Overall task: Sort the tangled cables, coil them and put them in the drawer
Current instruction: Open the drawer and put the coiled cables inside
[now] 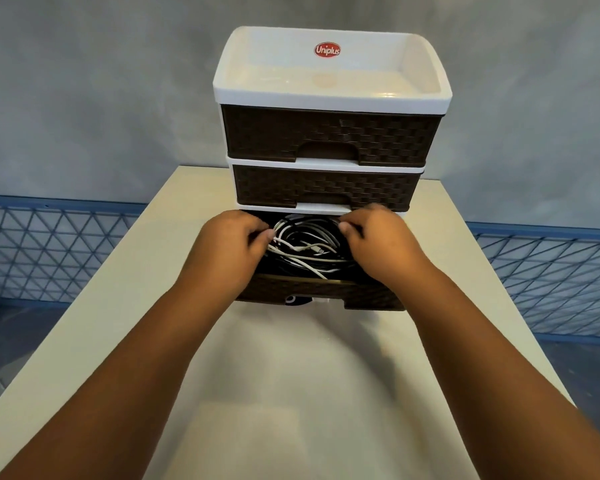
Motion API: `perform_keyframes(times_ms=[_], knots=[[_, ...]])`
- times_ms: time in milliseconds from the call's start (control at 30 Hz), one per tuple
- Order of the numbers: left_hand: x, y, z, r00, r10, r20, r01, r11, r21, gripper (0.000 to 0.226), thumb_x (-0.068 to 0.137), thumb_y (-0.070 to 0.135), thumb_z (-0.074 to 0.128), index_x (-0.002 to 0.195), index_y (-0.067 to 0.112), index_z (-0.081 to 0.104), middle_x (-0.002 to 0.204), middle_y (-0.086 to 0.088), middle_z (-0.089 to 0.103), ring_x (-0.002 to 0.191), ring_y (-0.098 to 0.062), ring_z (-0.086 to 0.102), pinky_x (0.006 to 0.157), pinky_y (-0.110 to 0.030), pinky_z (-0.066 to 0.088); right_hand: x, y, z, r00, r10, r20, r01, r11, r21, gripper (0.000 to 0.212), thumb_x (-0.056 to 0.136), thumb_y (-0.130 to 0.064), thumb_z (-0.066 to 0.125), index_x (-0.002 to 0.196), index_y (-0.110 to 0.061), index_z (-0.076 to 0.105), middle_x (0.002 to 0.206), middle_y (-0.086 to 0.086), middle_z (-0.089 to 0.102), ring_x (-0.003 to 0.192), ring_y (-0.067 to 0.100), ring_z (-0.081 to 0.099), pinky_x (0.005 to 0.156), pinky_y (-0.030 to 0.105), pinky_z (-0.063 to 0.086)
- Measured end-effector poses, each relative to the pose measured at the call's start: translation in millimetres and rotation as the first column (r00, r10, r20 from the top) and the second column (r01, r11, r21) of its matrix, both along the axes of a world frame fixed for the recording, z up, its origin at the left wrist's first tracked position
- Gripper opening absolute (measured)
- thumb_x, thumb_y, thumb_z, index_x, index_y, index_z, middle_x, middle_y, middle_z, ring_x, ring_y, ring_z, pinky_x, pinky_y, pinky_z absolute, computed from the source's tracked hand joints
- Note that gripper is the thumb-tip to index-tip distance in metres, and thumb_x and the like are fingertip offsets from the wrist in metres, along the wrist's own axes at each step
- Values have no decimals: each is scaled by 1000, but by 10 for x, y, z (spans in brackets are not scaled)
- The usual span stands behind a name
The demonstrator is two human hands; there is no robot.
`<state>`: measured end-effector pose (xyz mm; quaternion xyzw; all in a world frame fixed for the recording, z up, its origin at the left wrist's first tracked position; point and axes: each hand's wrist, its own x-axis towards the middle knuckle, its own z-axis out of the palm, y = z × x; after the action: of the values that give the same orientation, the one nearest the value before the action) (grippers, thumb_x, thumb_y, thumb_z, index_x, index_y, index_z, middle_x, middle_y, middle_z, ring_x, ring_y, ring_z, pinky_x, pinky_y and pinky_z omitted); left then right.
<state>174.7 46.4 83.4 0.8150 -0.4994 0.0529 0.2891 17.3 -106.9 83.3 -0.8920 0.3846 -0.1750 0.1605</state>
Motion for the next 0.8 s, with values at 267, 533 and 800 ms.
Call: perform_keyframes(times_ms=[267, 533, 800], knots=[[74, 828, -492, 864, -1, -503, -106, 977, -184, 49, 80, 44, 68, 126, 32, 57, 125, 14, 59, 108, -4, 59, 80, -13, 44, -1089, 412, -588, 861, -254, 441, 167, 960, 227, 64, 77, -55, 67, 134, -33, 49, 130, -10, 47, 111, 9, 52, 85, 25, 44], [48, 696, -702, 833, 37, -551, -215, 941, -262, 16, 92, 21, 66, 107, 28, 65, 97, 16, 68, 87, 12, 61, 68, 1, 42, -994, 352, -790, 899, -249, 361, 151, 948, 279, 55, 88, -32, 69, 138, -23, 47, 135, 0, 51, 108, 11, 52, 85, 23, 42], [155, 398, -678, 837, 79, -541, -254, 933, -256, 14, 94, 25, 63, 108, 28, 62, 97, 15, 65, 89, 5, 59, 71, -7, 41, -781, 129, -734, 894, -299, 335, 204, 935, 291, 54, 91, -34, 65, 139, -22, 45, 138, 3, 48, 115, 18, 56, 90, 32, 48]])
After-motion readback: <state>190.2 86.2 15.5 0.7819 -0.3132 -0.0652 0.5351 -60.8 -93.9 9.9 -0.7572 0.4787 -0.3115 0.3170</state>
